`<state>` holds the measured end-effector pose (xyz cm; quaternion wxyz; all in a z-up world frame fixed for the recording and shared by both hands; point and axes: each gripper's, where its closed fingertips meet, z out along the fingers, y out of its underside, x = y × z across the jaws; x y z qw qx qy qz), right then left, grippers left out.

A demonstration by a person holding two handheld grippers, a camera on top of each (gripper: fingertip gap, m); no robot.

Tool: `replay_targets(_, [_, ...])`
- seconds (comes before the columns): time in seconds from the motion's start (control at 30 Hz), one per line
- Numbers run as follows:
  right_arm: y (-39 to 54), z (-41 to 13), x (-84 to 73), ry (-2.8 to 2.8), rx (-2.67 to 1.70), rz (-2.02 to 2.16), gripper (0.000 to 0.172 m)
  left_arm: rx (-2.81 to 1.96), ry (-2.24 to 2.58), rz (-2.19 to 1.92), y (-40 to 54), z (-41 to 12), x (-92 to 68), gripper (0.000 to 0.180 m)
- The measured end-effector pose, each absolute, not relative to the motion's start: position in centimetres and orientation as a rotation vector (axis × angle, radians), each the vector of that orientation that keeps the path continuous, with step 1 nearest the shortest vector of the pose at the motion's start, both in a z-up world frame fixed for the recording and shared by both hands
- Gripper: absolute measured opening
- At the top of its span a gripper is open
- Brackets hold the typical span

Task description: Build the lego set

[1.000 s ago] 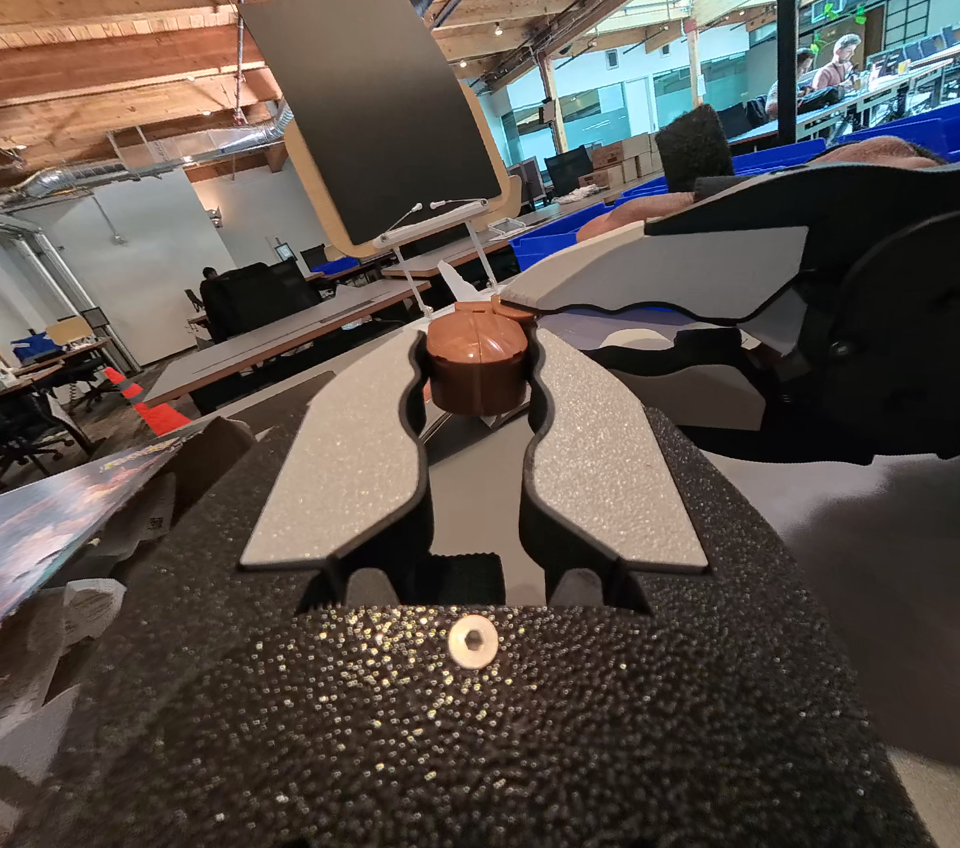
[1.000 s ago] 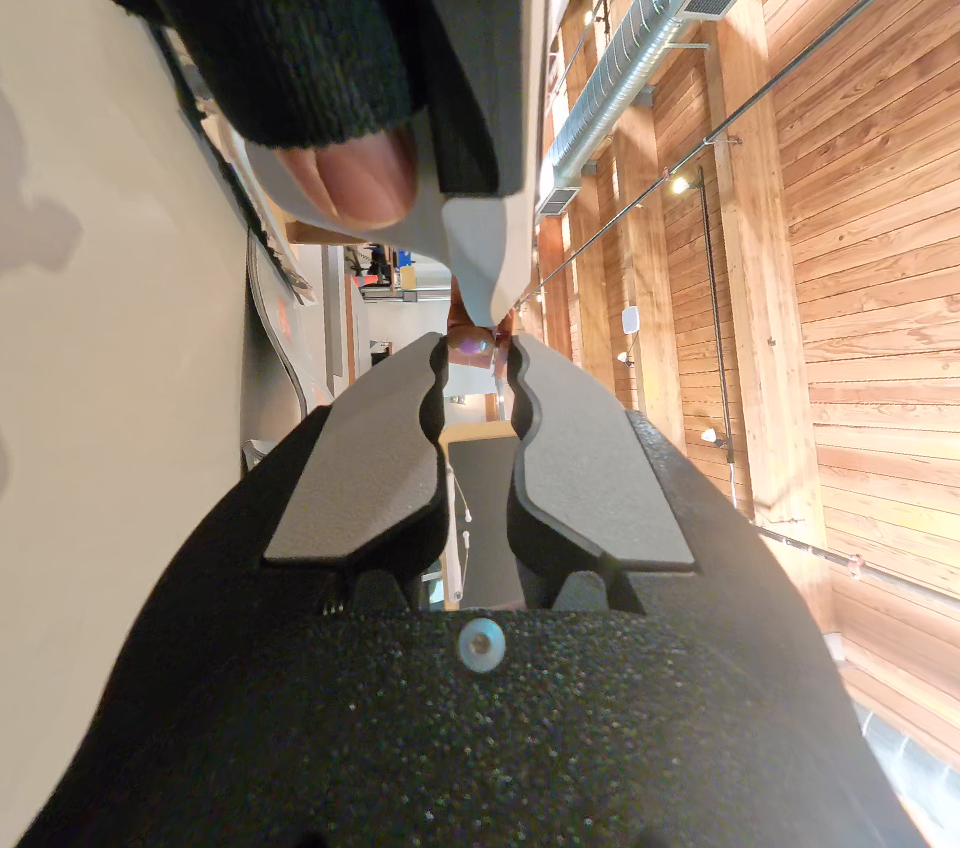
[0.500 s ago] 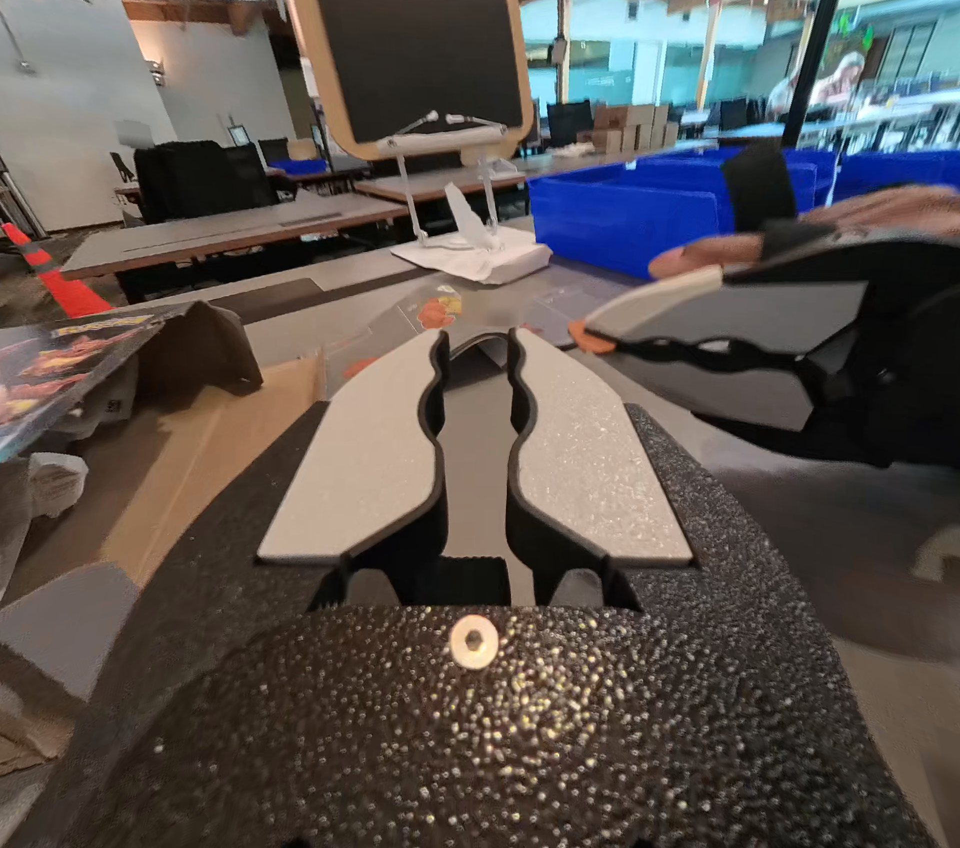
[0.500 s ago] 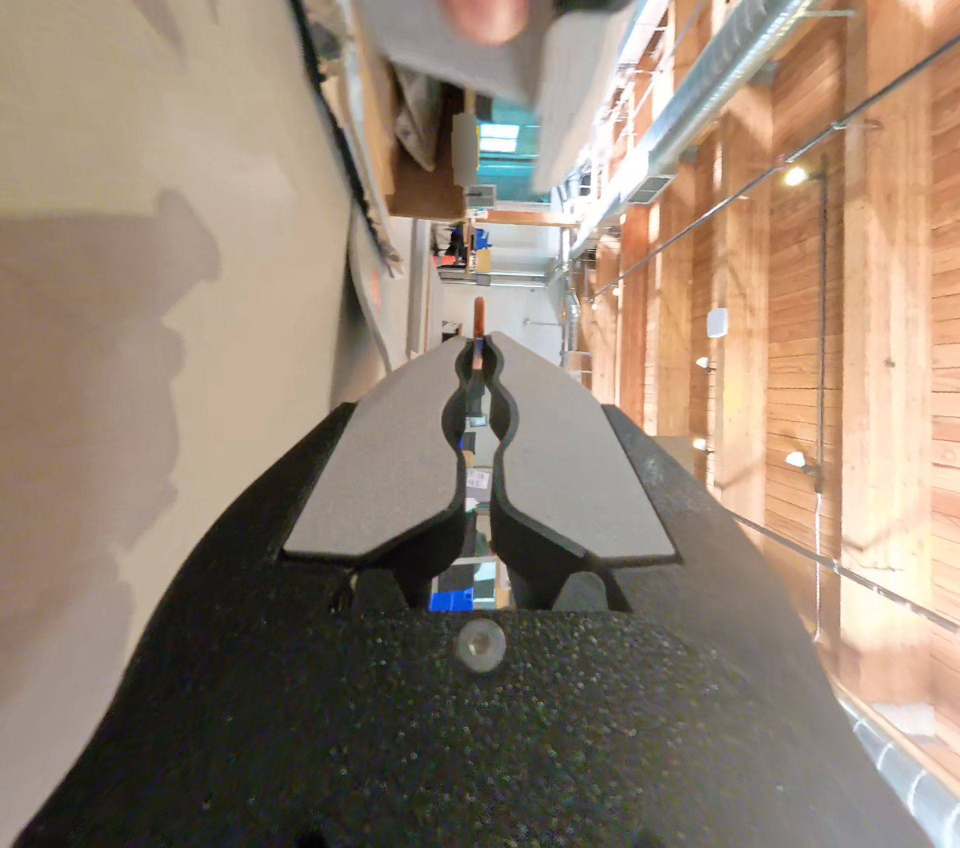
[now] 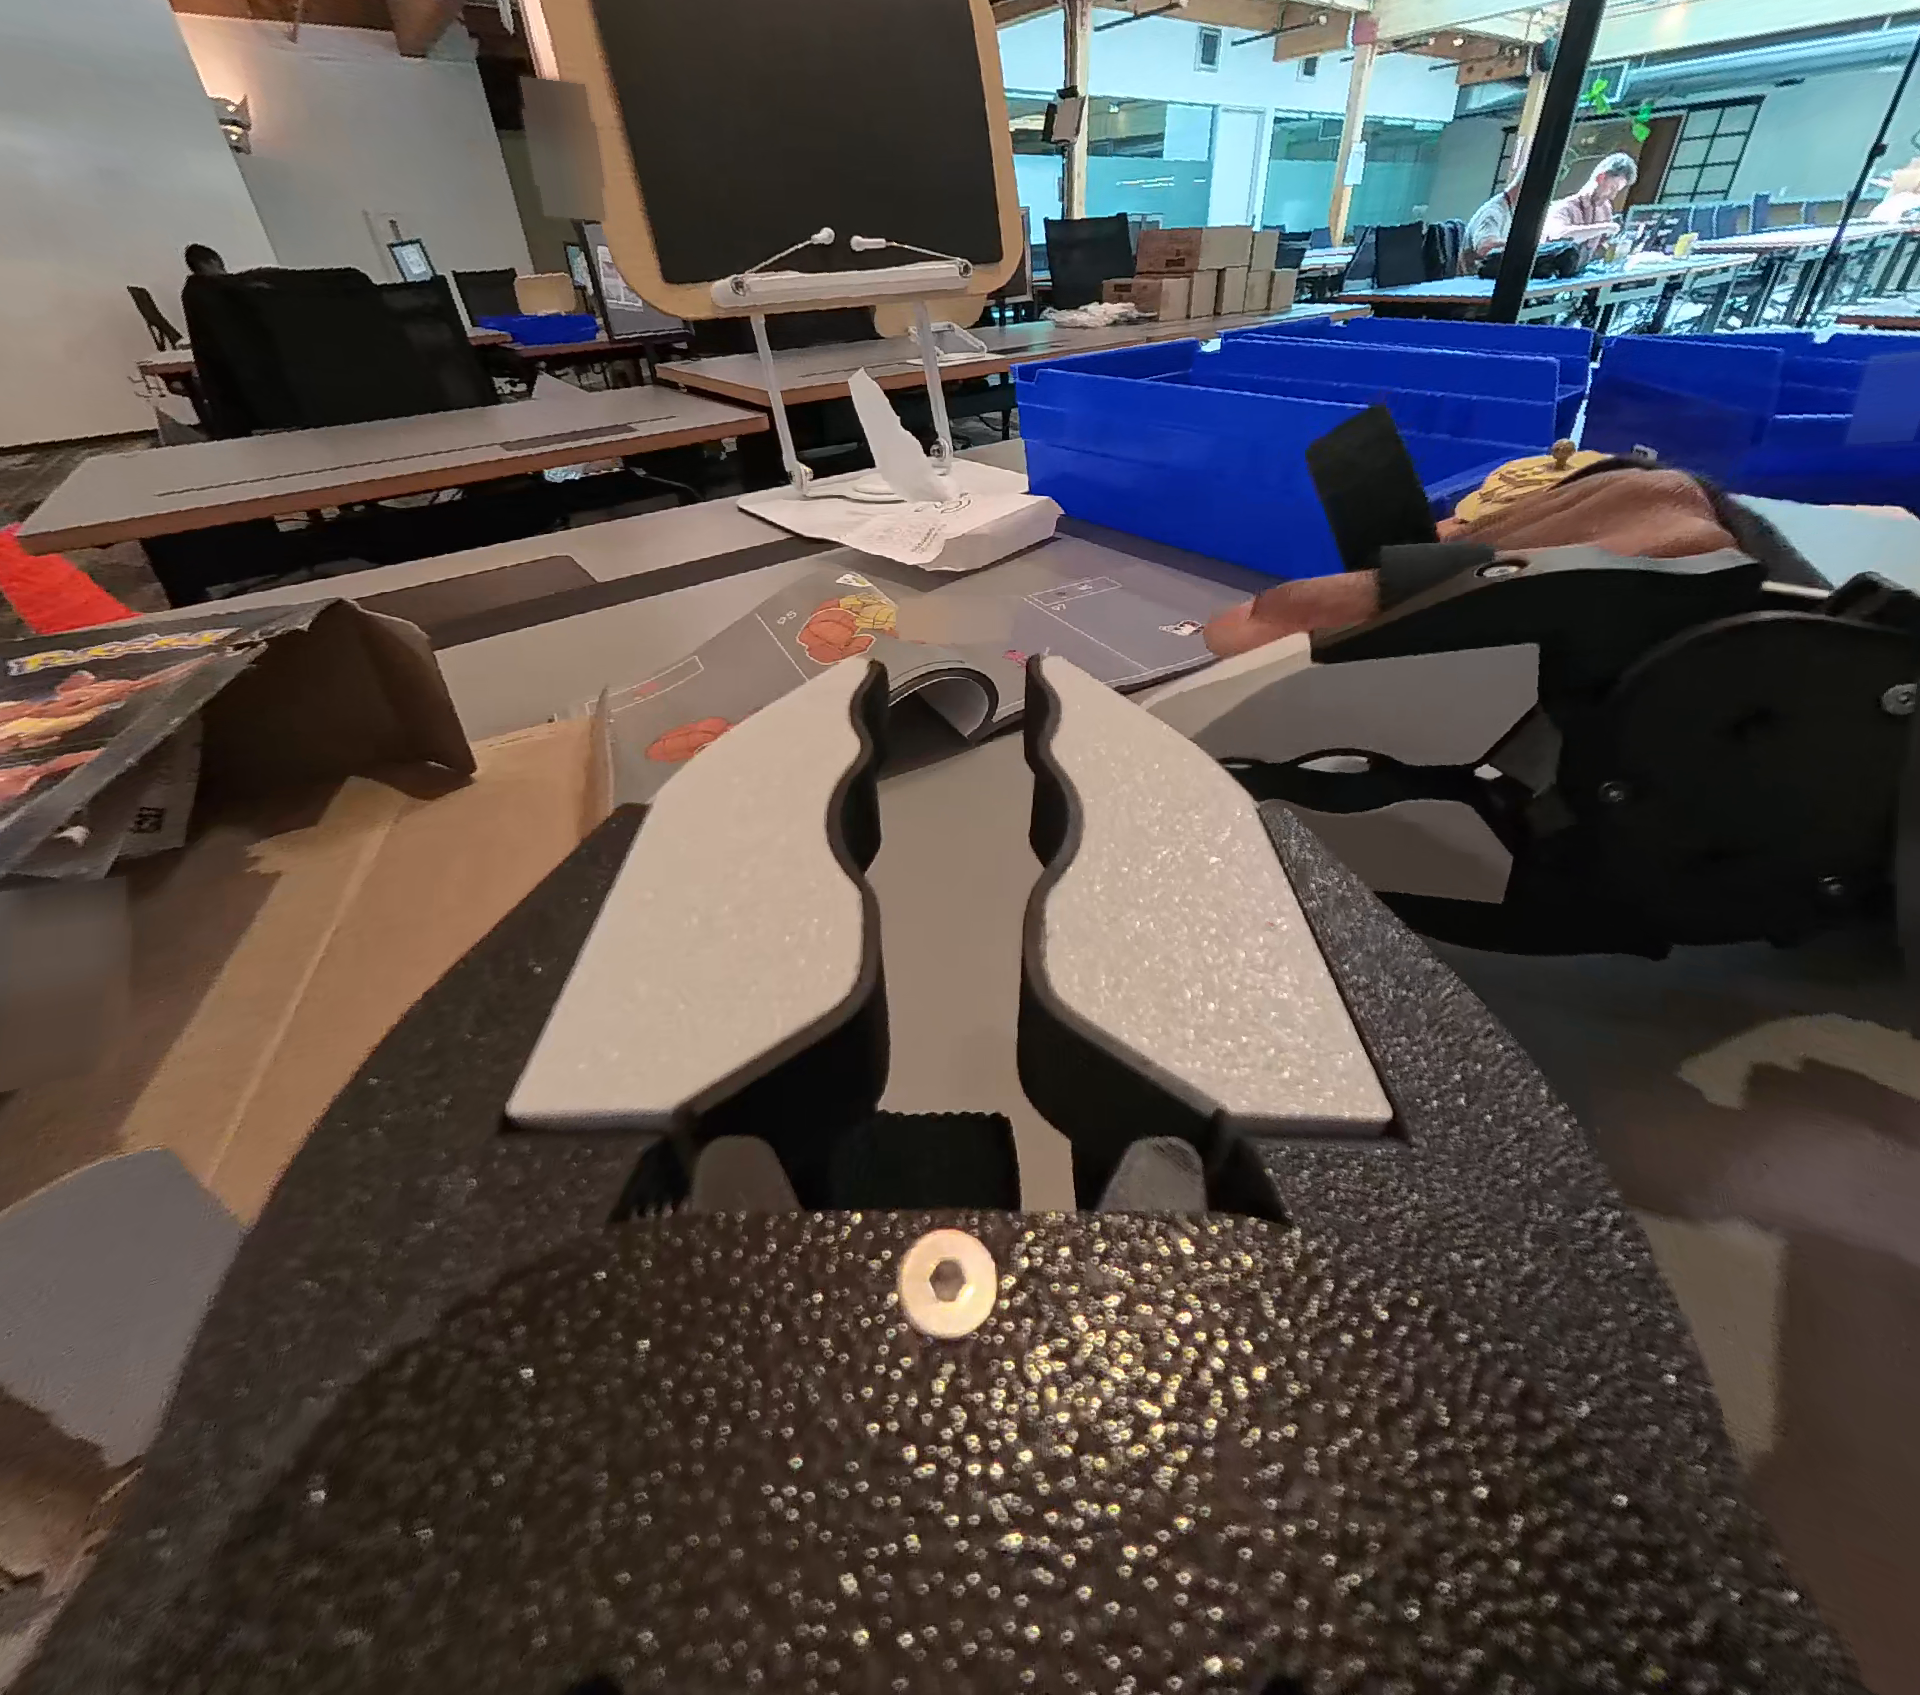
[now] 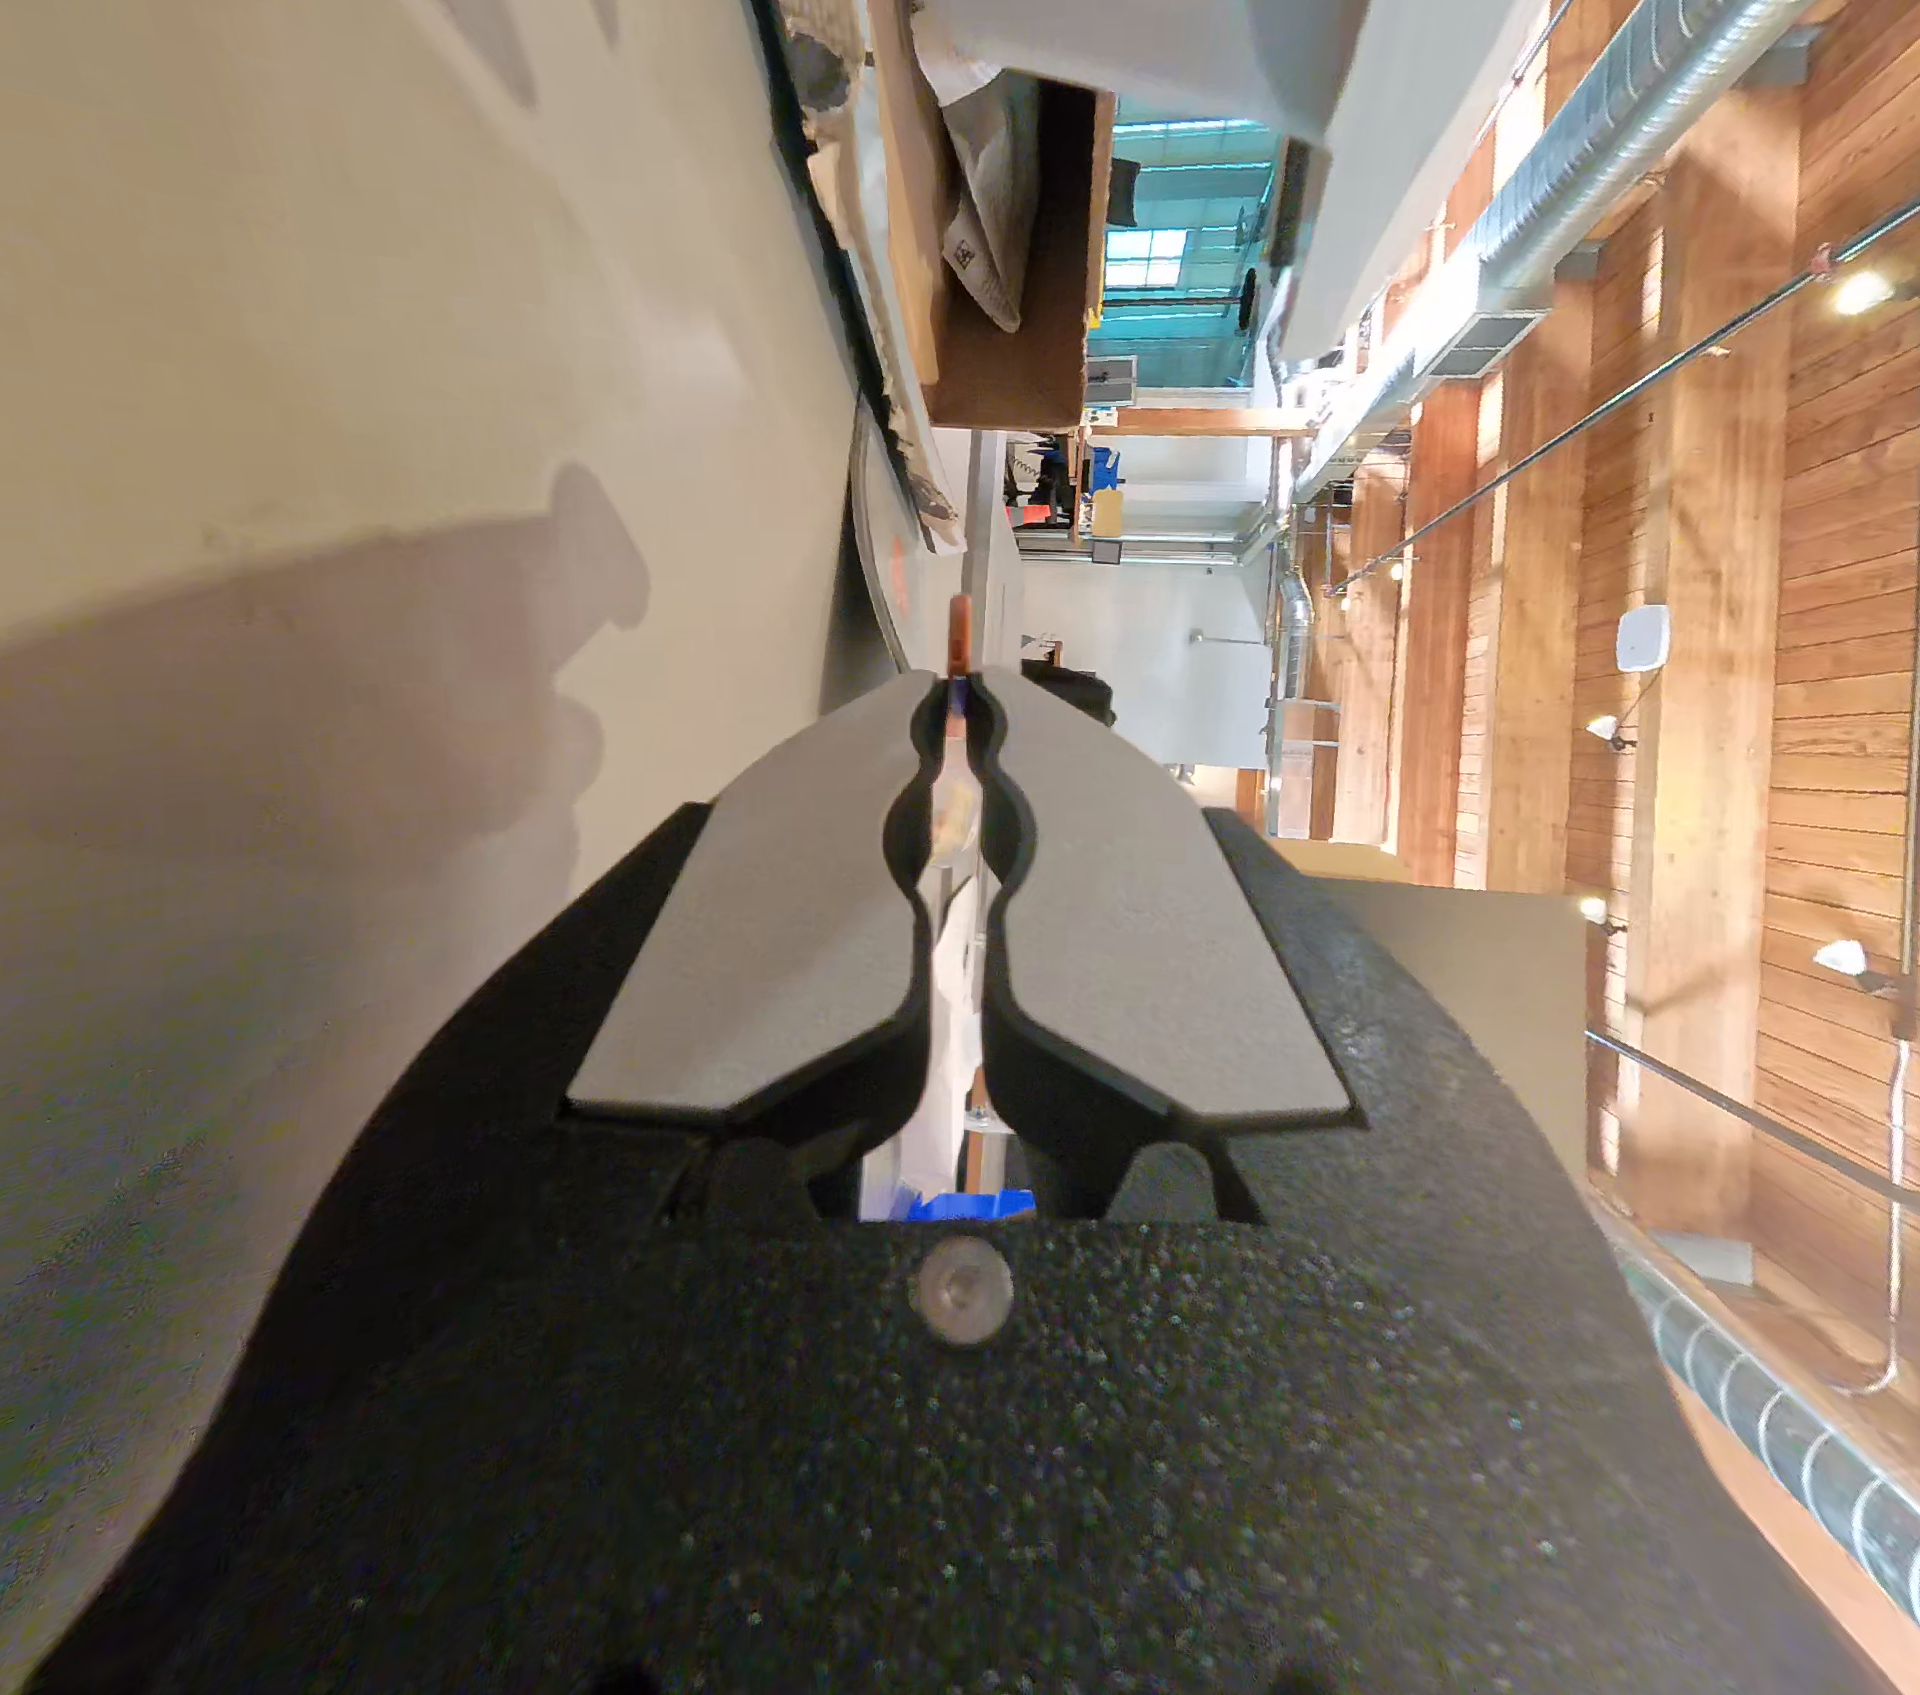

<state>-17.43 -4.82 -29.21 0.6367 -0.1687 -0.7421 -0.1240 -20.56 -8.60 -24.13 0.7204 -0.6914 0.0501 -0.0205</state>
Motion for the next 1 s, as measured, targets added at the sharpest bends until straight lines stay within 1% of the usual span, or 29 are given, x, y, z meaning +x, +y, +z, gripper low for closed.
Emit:
replay_targets(0.17, [-4.7, -29.8, -17.4, -1.719, -0.411, -0.257, 0.003, -1.502, 0.080, -0.059, -9.0, -23.7, -21.0, 0.024])
replay_targets(0.27, [-4.4, -29.9, -17.3, -1.721, -0.436, -0.234, 0.003, -1.572, 0.060, 0.047, -10.3, -23.6, -23.1, 0.033])
replay_targets(0.4, [-4.1, -29.9, -17.3, -1.725, -0.474, -0.183, 0.003, -1.714, 0.013, 0.359, -14.7, -21.9, -28.8, 0.046])
replay_targets(0.53, [-3.9, -30.2, -17.2, -1.743, -0.494, -0.159, 0.003, -1.876, 0.027, 0.535, -20.1, -20.4, -31.9, 0.047])
replay_targets(0.7, [-3.6, -30.3, -17.0, -1.747, -0.502, -0.159, 0.003, -2.019, 0.090, 0.573, -24.9, -17.6, -32.4, 0.049])
replay_targets(0.77, [-3.5, -30.2, -16.9, -1.749, -0.511, -0.152, 0.003, -2.115, 0.127, 0.653, -26.6, -17.1, -34.0, 0.050])
replay_targets(0.87, [-3.5, -30.2, -16.7, -1.753, -0.516, -0.133, 0.003, -2.298, 0.216, 0.701, -28.5, -18.1, -37.6, 0.051])
replay_targets(1.0, [-3.7, -29.8, -16.3, -1.747, -0.515, -0.119, 0.002, -2.475, 0.422, 0.385, -29.5, -22.5, -41.6, 0.053])
